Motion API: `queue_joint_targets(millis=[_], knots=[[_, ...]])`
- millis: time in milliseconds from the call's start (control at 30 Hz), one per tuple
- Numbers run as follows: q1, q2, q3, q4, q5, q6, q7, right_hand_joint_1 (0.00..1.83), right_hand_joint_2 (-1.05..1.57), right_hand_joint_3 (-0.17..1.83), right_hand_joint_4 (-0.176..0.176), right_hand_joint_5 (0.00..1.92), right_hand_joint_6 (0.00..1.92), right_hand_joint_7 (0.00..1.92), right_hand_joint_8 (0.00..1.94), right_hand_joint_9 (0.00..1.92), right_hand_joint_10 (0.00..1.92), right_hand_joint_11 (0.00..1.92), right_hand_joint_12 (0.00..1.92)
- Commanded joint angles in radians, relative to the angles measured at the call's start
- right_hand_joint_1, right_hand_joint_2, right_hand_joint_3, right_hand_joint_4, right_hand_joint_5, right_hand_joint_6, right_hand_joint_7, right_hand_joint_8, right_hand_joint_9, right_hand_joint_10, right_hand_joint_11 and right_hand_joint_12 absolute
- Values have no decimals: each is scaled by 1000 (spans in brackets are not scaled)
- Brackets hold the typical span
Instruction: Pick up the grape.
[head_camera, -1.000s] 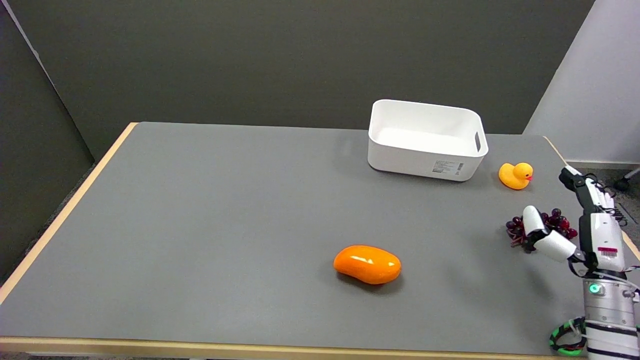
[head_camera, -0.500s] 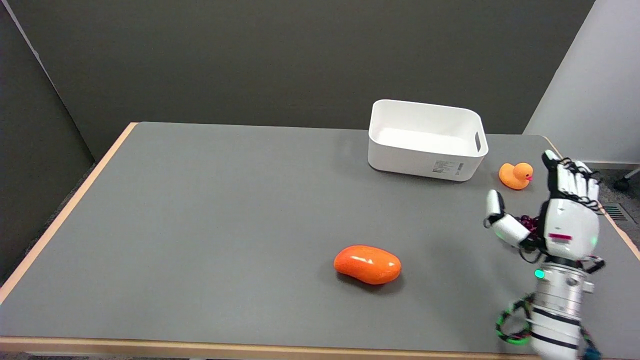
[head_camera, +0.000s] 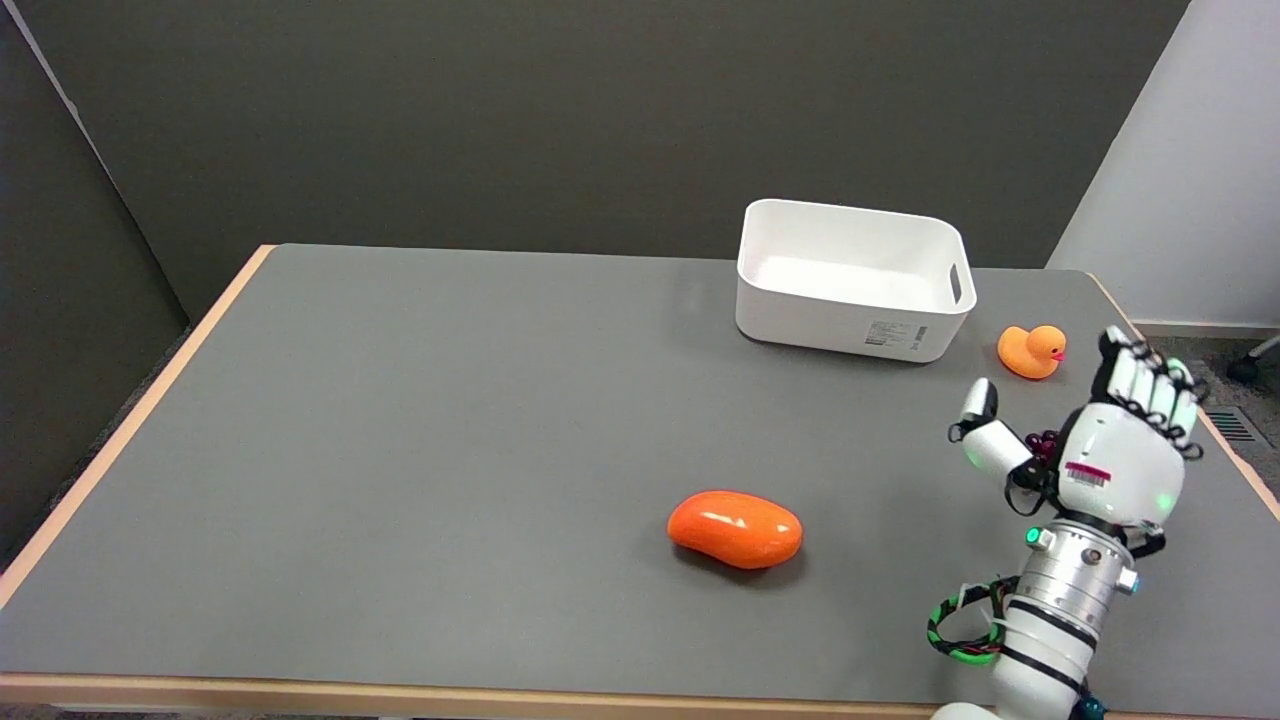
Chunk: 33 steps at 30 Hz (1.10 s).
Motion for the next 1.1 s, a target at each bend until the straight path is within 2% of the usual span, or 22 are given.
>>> queue_joint_targets(millis=[33,133,200,267,600,900,967,1100], knots=[[14,-37,-46,43,435,29,-31,411,651,792,-83,120,317,126,302,9,666,-1,278],[23,-34,-37,17,439,-12,40,418,639,789,-81,105,317,109,301,-1,629,-1,232],[44,-28,-24,-4,432,-51,66,417,587,888,-79,83,349,88,334,-1,611,-1,205],[69,-18,-12,-8,432,-78,60,430,661,761,-82,101,302,102,287,-1,586,-1,213],[163,11,-3,-76,442,-227,63,448,667,764,-83,98,299,96,284,-1,494,-1,130],[170,11,-18,-91,456,-237,66,467,669,767,-85,95,298,94,284,-1,486,-1,100],[168,7,-28,-96,469,-238,81,484,634,864,-91,82,322,78,303,-1,503,-1,3],[168,1,-49,-115,473,-242,118,517,662,792,-87,90,298,86,280,-1,460,-1,-1]])
